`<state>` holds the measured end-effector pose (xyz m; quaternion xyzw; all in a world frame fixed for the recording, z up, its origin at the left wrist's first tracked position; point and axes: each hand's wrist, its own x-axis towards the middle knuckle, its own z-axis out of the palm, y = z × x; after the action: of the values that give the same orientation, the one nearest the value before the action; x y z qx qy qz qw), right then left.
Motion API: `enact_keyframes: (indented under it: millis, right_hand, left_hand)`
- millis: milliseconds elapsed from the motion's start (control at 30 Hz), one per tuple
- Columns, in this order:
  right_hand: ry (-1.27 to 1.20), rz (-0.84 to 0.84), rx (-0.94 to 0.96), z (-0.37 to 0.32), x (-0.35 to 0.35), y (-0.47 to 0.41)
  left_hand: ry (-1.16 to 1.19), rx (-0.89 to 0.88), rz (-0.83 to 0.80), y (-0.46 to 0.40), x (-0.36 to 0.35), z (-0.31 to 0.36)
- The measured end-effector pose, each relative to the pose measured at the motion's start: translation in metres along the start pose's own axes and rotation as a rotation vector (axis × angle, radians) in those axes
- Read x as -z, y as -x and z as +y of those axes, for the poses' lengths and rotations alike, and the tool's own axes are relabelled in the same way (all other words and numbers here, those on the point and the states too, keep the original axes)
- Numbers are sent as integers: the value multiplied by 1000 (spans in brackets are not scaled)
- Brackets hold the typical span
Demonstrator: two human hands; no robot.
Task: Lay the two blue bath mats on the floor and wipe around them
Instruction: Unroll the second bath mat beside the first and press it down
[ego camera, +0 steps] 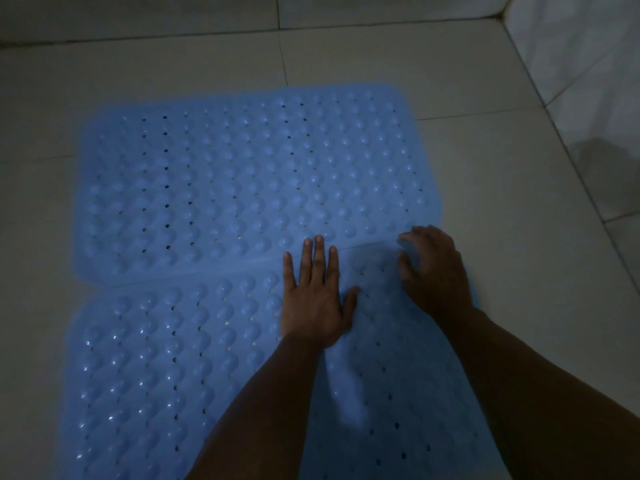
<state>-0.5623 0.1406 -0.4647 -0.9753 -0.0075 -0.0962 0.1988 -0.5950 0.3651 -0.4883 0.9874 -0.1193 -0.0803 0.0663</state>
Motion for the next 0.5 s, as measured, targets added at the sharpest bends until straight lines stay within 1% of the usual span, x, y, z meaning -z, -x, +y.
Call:
enact_keyframes:
  millis: [167,367,500]
  right_hand:
    - [-32,-27,28,-15,-8,0]
    - [-69,-73,48,-25,-3,-8]
    - [-78,-32,104,-33,-4,-10]
  left_hand:
    - [8,0,14,-1,-1,-1]
    - [-10,6,-7,-1,-2,-1]
    - [5,5,-26,0,-2,-2]
